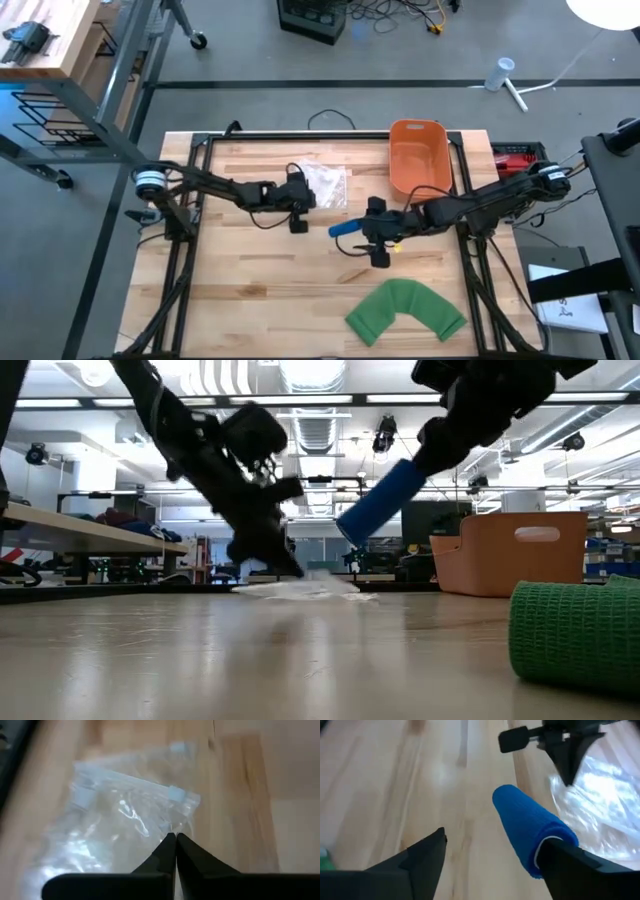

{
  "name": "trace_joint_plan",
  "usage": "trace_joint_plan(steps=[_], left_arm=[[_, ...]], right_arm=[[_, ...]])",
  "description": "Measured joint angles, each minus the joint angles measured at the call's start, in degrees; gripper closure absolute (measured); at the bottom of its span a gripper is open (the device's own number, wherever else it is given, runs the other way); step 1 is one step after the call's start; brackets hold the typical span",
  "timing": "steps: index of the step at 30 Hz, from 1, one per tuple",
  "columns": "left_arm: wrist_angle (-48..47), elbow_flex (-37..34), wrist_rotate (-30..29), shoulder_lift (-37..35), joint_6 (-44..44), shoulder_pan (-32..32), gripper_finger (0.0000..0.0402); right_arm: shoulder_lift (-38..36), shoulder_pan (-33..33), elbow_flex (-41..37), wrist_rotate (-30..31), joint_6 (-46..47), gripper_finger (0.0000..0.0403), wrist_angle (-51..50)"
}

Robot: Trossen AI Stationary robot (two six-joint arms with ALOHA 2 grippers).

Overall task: Roll bandage
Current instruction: Roll the blue bandage

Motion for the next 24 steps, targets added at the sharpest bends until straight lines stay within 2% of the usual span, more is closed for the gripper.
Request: trace_joint_plan(steps=[5, 10, 12, 15, 20, 22, 24], left_arm=[[-1.2, -0.9, -0.01, -7.97, 0.11, -0.76, 0.0401], [-2.98, -1.74, -0.01, -17.23, 1.23, -1.19, 0.0401], [-4.32, -1.85, -0.14, -21.12, 2.49, -1.19, 0.0401], [-5.78, -2.03, -0.56, -27.09, 4.33, -1.08, 0.0401], [-6.92, -1.96, -1.54, -35.4, 6.1, -1.08, 0.0401], [-8.06, -1.96, -1.55, -37.54, 6.12, -1.08, 0.0401], [-10.43, -2.17, -1.54, -39.45, 5.87, -1.09, 0.0401]], right_arm=[[3.64, 0.0, -2.45, 0.2, 1.22, 0.0096, 13.37], [12.79, 0.0, -1.64, 0.04, 0.92, 0.0092, 27.83], [16.44, 0.0, 0.36, -0.27, -1.0, 0.0092, 28.56], [21.13, -0.69, 5.26, -0.47, -2.38, 0.0092, 19.96], [26.62, -0.72, 19.23, -0.9, -5.08, 0.0092, -3.15], [28.32, -0.56, 24.43, 0.92, -7.06, 0.0092, -12.7], [30.25, -0.63, 29.68, 0.85, -6.54, 0.0092, -16.51]])
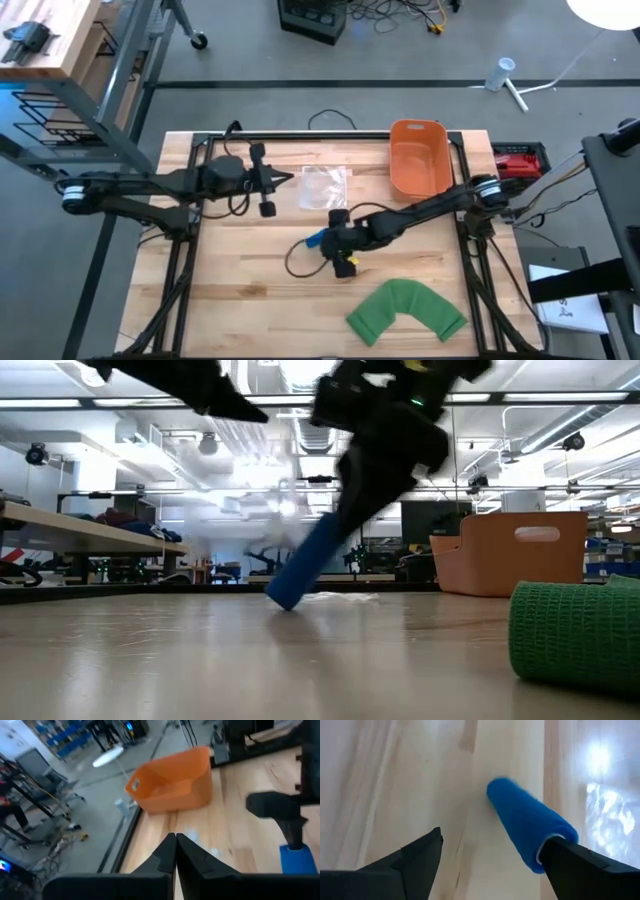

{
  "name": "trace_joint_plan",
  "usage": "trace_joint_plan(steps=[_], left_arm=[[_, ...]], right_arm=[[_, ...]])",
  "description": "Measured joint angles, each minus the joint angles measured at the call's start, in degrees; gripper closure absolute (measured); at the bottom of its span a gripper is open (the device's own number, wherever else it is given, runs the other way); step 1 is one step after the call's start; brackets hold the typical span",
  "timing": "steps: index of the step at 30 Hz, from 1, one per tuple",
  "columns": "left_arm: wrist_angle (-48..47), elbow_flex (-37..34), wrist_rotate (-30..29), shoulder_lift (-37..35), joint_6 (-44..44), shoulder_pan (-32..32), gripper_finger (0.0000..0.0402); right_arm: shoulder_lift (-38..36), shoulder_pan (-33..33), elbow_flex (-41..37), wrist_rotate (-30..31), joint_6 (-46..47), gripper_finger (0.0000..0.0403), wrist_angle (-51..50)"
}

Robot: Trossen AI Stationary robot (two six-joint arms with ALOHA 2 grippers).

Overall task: Roll bandage
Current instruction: Roll the blue bandage, then open the left zip bag

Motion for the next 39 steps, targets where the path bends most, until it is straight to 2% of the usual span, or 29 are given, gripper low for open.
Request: trace_joint_plan(steps=[2, 3, 5, 8, 11, 18, 21, 24, 27, 30, 34, 37, 39], left_arm=[[-0.5, -0.19, 0.0, -0.88, -0.25, -0.05, 0.0401], [-0.9, -0.62, 0.02, -1.45, -0.41, -0.05, 0.0401], [-1.91, -1.16, 0.02, -1.81, -0.74, -0.05, 0.0401], [-1.96, -1.17, 0.02, -1.76, -0.89, -0.05, 0.0401], [-2.04, -1.15, 0.02, -1.12, -1.23, -0.05, 0.0401], [-7.97, -2.09, 0.04, 0.77, -6.93, 0.16, 0.0401], [-7.62, -4.0, 0.46, 2.79, -10.9, 0.19, 0.0398], [-7.37, -6.15, 0.57, 6.36, -14.55, 0.86, 0.0374], [-7.5, -7.89, 0.42, 9.59, -19.33, 3.05, 0.0338], [-7.24, -9.81, 0.55, 13.21, -23.9, 5.18, 0.0301], [-6.54, -11.3, 0.5, 17.47, -27.62, 7.52, 0.0259], [-6.49, -12.24, 0.5, 19.96, -29.34, 7.93, 0.0235], [-6.97, -13.19, 0.78, 20.04, -31.15, 7.89, 0.0222]], right_arm=[[0.63, 0.03, 4.12, -1.1, -3.86, 0.0094, -4.69], [0.65, 0.15, 6.03, 0.32, -5.67, 0.0094, -7.46], [0.65, 0.3, 8.56, 4.65, -5.39, 0.0094, -9.87], [0.69, -0.26, 11.13, 0.81, -5.99, 0.0094, -10.4], [-0.16, -0.13, 12.37, 4.38, -5.68, 0.0094, -14.01], [-1.67, -0.74, 9.08, 5.35, -0.66, 0.0097, -9.89], [-1.51, -0.58, 4.35, 3.61, 0.83, 0.0104, -3.09], [-1.29, -1.04, -1.28, 3.9, 0.96, 0.0112, 7.99], [-0.31, -2.61, -4.74, 5.33, -4.36, 0.0119, 17.14], [0.82, -4.98, -5.8, 6.38, -9.77, 0.0126, 21.68], [1.91, -8.66, -4.95, 4.59, -11.98, 0.0138, 20.45], [2.42, -10.87, -4.53, 0.84, -12.98, 0.0147, 17.5], [3.7, -11.43, -3.58, -2.63, -15.29, 0.015, 19.05]])
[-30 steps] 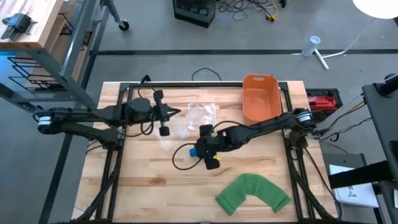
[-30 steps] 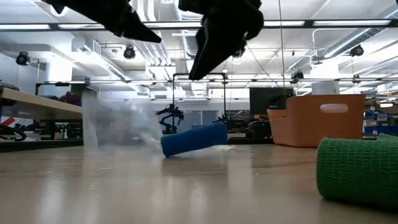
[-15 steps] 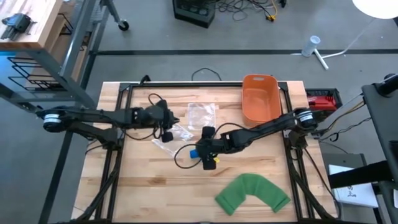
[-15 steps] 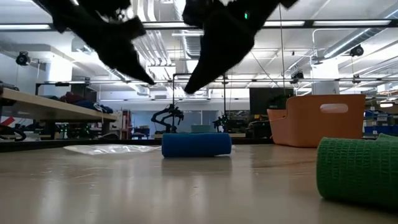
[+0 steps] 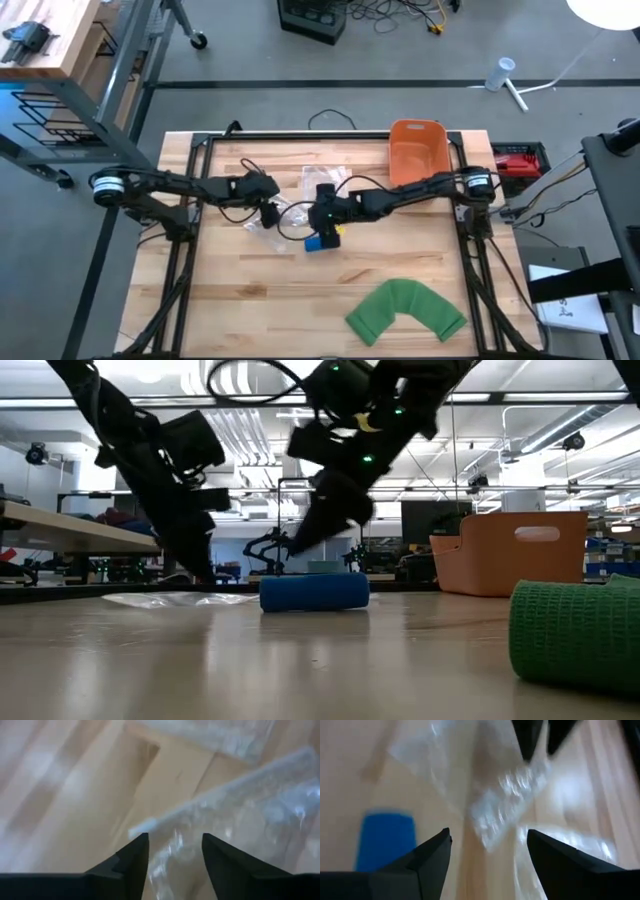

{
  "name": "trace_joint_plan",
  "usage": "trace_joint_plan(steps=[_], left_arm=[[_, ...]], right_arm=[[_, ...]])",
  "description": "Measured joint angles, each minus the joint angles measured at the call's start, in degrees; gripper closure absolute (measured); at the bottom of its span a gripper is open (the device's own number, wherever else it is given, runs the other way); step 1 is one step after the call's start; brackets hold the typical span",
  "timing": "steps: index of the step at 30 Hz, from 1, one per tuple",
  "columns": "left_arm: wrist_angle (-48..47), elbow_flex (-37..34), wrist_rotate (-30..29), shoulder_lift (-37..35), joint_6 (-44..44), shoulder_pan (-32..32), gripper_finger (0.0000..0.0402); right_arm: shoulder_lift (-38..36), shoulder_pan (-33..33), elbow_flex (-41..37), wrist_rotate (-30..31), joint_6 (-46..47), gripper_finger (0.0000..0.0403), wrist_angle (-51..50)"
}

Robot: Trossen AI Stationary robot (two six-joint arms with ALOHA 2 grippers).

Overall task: Roll bandage
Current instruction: Open the left zip bag

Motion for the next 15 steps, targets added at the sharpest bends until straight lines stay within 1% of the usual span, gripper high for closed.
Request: trace_joint_plan(steps=[3, 5, 7, 9, 10, 11, 13, 15], left_arm=[[1.73, -1.04, 1.61, 1.18, -3.07, 0.01, 0.0208], [1.87, -1.84, 2.31, 2.23, -5.38, 0.01, 0.0201], [5.35, -2.38, 2.48, 3.96, -7.48, 0.03, 0.0198], [8.2, -3.44, 3.09, 5.67, -8.96, 0.06, 0.0196], [10.68, -3.83, 3.07, 7.0, -9.4, 0.08, 0.0197], [14.08, -4.16, 3.11, 8.15, -9.62, 0.08, 0.0199], [17.02, -4.88, 3.37, 9.43, -9.5, -0.01, 0.0213], [19.63, -4.78, 3.38, 10.87, -8.17, -0.21, 0.024]], right_arm=[[1.02, -0.48, 0.66, -3.17, -3.99, 0.0153, -2.43], [2.54, -0.92, 2.16, -3.76, -6.4, 0.0153, -1.09], [3.32, -1.5, 3.19, -3.82, -7.69, 0.0152, -5.22], [4.49, -1.88, 5.11, -4.06, -8.43, 0.015, -3.85], [4.43, -2.02, 5.45, -4.06, -8.65, 0.0149, -5.57], [4.32, -2.11, 5.58, -4.09, -8.74, 0.0148, -7.09], [4.4, -2.1, 6.33, -4.2, -9.49, 0.0147, -5.39], [3.39, -2.14, 6.29, -4.13, -9.7, 0.0145, -7.41]])
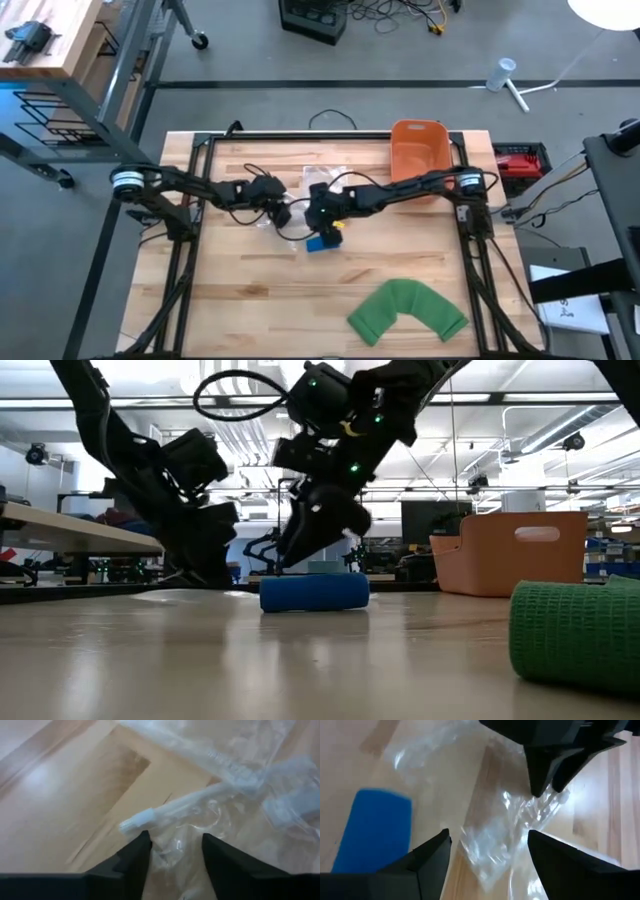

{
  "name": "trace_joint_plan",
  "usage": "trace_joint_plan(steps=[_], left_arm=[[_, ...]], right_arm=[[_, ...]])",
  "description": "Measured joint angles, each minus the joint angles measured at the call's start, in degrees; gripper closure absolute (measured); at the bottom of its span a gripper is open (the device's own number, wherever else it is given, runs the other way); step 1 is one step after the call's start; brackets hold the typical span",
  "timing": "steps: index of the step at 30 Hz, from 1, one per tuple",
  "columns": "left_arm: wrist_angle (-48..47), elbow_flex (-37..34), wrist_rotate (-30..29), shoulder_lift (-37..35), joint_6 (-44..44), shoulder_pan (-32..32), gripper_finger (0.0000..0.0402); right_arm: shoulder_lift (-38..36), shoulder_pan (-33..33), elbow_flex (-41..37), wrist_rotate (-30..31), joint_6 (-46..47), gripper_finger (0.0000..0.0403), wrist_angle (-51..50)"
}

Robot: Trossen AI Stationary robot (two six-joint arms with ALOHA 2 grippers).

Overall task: Roll bandage
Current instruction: Open the left zip bag

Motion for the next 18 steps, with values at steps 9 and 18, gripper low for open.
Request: trace_joint_plan(steps=[9, 18], left_arm=[[-0.22, -0.37, 3.35, -3.48, 6.5, -0.48, 0.0388], [-1.19, 2.3, 2.26, -19.04, 16.07, -0.88, 0.0399]], right_arm=[[-7.17, 0.02, 0.43, 0.55, 0.01, 0.0153, -6.36], [-12.28, 0.19, 0.42, 0.53, 6.86, 0.0164, -7.12]])
